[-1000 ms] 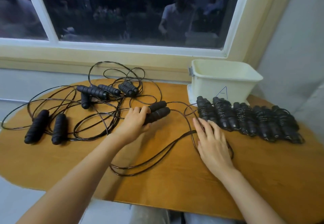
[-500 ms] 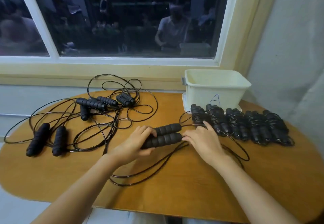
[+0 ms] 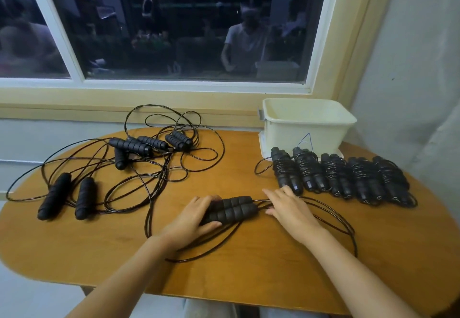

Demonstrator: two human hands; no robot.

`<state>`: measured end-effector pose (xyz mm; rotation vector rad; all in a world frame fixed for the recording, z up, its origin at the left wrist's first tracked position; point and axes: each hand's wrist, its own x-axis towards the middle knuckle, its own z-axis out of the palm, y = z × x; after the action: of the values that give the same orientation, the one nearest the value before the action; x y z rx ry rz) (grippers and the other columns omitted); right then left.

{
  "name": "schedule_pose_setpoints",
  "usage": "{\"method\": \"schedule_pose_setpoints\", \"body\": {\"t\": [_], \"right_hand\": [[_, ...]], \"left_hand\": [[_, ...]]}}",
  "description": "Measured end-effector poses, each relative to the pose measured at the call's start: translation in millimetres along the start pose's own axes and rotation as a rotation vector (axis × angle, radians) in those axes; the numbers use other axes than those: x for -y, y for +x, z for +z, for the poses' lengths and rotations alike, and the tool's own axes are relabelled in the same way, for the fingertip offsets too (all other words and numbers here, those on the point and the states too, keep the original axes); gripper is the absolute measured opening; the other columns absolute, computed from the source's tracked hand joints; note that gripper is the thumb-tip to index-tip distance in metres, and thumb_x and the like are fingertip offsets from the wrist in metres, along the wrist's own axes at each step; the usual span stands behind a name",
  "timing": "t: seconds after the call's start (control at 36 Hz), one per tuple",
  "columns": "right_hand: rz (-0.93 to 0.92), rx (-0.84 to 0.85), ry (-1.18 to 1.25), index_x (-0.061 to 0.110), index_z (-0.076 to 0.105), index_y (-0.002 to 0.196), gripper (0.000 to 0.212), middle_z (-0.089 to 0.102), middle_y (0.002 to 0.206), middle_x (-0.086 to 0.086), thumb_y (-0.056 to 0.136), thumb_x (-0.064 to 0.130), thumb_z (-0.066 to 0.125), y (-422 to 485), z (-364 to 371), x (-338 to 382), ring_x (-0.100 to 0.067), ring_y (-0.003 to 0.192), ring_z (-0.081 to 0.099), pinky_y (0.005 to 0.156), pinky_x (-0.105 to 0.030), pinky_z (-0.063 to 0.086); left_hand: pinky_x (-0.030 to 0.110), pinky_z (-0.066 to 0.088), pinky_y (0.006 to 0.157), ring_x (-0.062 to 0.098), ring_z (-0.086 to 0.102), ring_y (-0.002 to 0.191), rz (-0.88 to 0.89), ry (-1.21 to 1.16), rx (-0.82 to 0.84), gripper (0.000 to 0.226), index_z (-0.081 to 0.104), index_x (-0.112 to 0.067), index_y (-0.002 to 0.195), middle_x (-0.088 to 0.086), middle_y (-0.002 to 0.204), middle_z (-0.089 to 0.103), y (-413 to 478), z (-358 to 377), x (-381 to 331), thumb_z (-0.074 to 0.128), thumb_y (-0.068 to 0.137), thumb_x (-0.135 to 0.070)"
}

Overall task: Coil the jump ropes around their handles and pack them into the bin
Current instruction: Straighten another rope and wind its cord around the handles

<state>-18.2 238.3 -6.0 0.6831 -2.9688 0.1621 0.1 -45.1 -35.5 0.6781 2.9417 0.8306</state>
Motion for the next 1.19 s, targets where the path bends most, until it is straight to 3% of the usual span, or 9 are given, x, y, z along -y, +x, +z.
{"method": "schedule_pose_setpoints", "body": {"t": [0.11, 0.22, 0.39, 0.56, 0.67, 0.78, 0.89, 1.0, 1.19], "right_hand": [[-0.038, 0.0, -0.181, 0.022, 0.045, 0.145, 0.046, 0.057, 0.134, 0.004, 0.102, 0.041, 0.044, 3, 1, -3, -0.017, 0.126, 0.044, 0.102, -0.032, 0.039], [-0.038, -0.027, -0.172, 0.022, 0.053, 0.136, 0.037, 0.061, 0.122, 0.004, 0.106, 0.036, 0.037, 13, -5, -2, -0.016, 0.113, 0.053, 0.089, -0.03, 0.045], [0.158, -0.024, 0.104, 0.013, 0.057, 0.133, 0.032, 0.065, 0.117, -0.005, 0.103, 0.013, 0.047, 60, -6, 12, -0.023, 0.112, 0.059, 0.091, -0.037, 0.05], [0.325, -0.064, 0.014, 0.014, 0.061, 0.103, 0.035, 0.069, 0.097, -0.005, 0.102, 0.045, 0.044, 93, 6, 24, -0.027, 0.09, 0.066, 0.07, -0.034, 0.046], [0.305, -0.038, 0.0, 0.014, 0.055, 0.125, 0.025, 0.062, 0.122, -0.006, 0.106, 0.015, 0.039, 90, 23, 27, -0.025, 0.103, 0.064, 0.082, -0.035, 0.05], [0.308, 0.008, -0.024, 0.019, 0.034, 0.152, 0.056, 0.045, 0.148, -0.006, 0.1, 0.001, 0.043, 76, 33, 23, -0.023, 0.125, 0.053, 0.094, -0.034, 0.048], [0.307, -0.125, -0.082, 0.019, 0.06, 0.13, 0.031, 0.069, 0.109, -0.002, 0.105, 0.027, 0.043, 70, 36, 21, -0.021, 0.106, 0.059, 0.082, -0.031, 0.05], [0.311, -0.201, -0.116, 0.017, 0.063, 0.095, 0.036, 0.062, 0.067, 0.004, 0.1, 0.048, 0.044, 57, 38, 22, -0.013, 0.06, 0.06, 0.056, -0.027, 0.05], [0.112, -0.429, -0.112, 0.012, 0.059, 0.071, 0.025, 0.048, 0.044, 0.002, 0.08, 0.026, 0.078, 35, 54, 39, -0.013, 0.036, 0.045, 0.036, -0.024, 0.039]], "left_hand": [[0.018, 0.025, 0.11, 0.004, 0.029, 0.129, 0.045, 0.178, 0.058, 0.075, 0.019, -0.034, 0.154, -0.008, 0.145, 0.034, 2, 1, 6, 0.038, 0.089, -0.066], [0.017, 0.023, 0.111, 0.006, 0.027, 0.128, 0.045, 0.209, 0.057, 0.073, 0.01, -0.031, 0.156, -0.005, 0.145, 0.031, 8, -7, 10, 0.048, 0.097, -0.051], [0.027, 0.028, 0.11, 0.015, 0.032, 0.131, -0.065, 0.24, -0.047, 0.068, 0.014, -0.027, 0.157, 0.001, 0.147, 0.033, 36, -29, 25, 0.049, 0.1, -0.04], [0.033, 0.034, 0.112, 0.012, 0.033, 0.132, -0.112, 0.185, -0.049, 0.059, 0.022, -0.038, 0.152, -0.006, 0.151, 0.034, 46, -25, 52, 0.047, 0.099, -0.046], [0.035, 0.02, 0.119, 0.008, 0.013, 0.146, -0.116, 0.138, -0.107, 0.056, 0.029, -0.04, 0.151, -0.015, 0.162, 0.012, 42, -14, 59, 0.047, 0.099, -0.048], [0.032, 0.01, 0.121, 0.006, -0.003, 0.149, -0.076, 0.151, -0.073, 0.058, 0.02, -0.036, 0.154, -0.024, 0.16, 0.0, 42, -13, 60, 0.044, 0.102, -0.04], [0.029, 0.015, 0.117, 0.011, 0.009, 0.148, -0.086, 0.197, -0.03, 0.057, 0.017, -0.035, 0.155, -0.02, 0.162, 0.003, 41, -18, 57, 0.041, 0.104, -0.037], [0.028, 0.025, 0.111, 0.008, 0.019, 0.146, -0.143, 0.036, -0.098, 0.052, 0.03, -0.047, 0.148, -0.022, 0.159, 0.018, 37, -19, 54, 0.05, 0.101, -0.036], [0.038, 0.036, 0.115, 0.011, 0.033, 0.143, -0.17, 0.063, -0.185, 0.042, 0.051, -0.038, 0.137, -0.018, 0.153, 0.034, 38, -19, 48, 0.06, 0.096, -0.032]]}}
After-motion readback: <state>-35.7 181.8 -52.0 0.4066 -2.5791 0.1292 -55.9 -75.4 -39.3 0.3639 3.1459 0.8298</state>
